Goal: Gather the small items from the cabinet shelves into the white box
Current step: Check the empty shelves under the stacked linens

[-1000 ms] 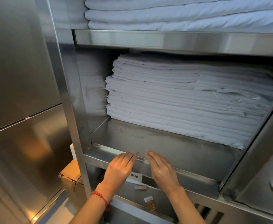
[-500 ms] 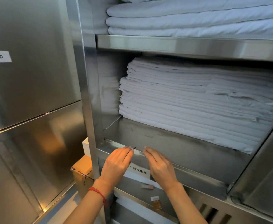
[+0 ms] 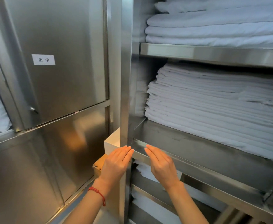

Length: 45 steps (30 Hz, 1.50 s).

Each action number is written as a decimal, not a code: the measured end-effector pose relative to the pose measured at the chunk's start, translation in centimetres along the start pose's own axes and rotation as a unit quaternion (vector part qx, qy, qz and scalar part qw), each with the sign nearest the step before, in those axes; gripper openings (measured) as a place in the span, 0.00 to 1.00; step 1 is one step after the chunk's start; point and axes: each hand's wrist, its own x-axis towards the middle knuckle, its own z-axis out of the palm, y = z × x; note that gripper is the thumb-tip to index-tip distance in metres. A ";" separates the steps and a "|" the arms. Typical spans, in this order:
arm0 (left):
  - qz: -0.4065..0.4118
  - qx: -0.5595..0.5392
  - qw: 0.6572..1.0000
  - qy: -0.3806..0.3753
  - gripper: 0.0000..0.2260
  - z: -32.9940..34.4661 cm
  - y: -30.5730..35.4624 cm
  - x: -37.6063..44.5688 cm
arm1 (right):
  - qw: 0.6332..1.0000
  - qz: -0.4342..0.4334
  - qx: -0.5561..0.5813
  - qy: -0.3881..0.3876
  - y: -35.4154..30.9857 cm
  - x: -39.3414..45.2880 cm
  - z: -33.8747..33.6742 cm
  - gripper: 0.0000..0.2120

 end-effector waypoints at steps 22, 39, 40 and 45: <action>-0.063 0.116 0.990 0.059 0.13 -12.6 -13.2 -10.3 | 0.992 -0.029 0.118 -0.029 -17.7 8.6 8.5 0.19; -0.128 0.244 0.960 0.060 0.08 -19.6 -20.7 -16.7 | 0.962 -0.119 0.243 0.037 -27.6 15.3 16.6 0.21; -0.131 0.256 0.956 0.059 0.09 -19.8 -21.4 -17.0 | 0.959 -0.126 0.252 0.042 -28.1 15.8 17.4 0.21; -0.150 0.312 0.935 0.080 0.08 -20.7 -24.7 -18.1 | 0.941 -0.149 0.294 0.075 -30.6 18.5 20.5 0.23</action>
